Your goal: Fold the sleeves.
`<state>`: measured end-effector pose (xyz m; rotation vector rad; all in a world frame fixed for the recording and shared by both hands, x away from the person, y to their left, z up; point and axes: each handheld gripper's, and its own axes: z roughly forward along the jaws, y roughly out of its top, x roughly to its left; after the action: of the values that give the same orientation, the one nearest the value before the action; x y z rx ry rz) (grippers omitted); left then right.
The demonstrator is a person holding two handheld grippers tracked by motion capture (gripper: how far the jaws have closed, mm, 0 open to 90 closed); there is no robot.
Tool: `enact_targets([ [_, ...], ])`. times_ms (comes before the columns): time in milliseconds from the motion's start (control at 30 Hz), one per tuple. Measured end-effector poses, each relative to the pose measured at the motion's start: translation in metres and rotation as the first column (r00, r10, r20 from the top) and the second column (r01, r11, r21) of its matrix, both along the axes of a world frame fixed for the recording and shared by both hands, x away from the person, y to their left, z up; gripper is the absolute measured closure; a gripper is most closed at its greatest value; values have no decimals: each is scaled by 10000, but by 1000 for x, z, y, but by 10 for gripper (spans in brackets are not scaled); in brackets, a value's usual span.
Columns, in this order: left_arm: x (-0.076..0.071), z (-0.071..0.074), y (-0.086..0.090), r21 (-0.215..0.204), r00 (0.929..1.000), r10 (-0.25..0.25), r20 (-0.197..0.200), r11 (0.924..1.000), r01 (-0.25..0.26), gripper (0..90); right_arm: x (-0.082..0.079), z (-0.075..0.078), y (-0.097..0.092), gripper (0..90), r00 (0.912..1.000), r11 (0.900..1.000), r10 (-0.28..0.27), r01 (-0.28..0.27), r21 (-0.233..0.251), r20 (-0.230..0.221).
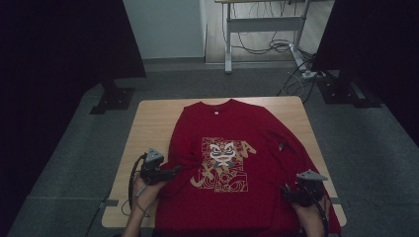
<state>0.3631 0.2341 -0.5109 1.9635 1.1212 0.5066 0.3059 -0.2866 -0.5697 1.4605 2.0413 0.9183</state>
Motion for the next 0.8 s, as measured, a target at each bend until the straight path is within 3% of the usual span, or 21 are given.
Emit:
enact_targets([
  [233,-5,0,16,-407,9998,172,-94,9990,-176,175,0,0,0,25,10000,10000,-3,3,0,0],
  [267,-8,1,26,-490,9994,346,16,9982,-345,175,0,0,0,25,10000,10000,-3,3,0,0],
  [467,-13,0,40,-354,9978,613,243,9975,-604,169,0,0,0,25,10000,10000,-1,1,-1,1],
  [500,-17,-1,51,-346,9970,698,331,9970,-687,169,0,0,0,25,10000,10000,-1,1,-1,1],
  [633,-22,-5,64,-355,9957,839,402,9960,-825,182,0,0,0,25,10000,10000,-1,1,-2,1],
  [800,-22,-5,64,-355,9957,839,402,9960,-825,195,0,0,0,25,10000,10000,-1,1,-3,1],
])
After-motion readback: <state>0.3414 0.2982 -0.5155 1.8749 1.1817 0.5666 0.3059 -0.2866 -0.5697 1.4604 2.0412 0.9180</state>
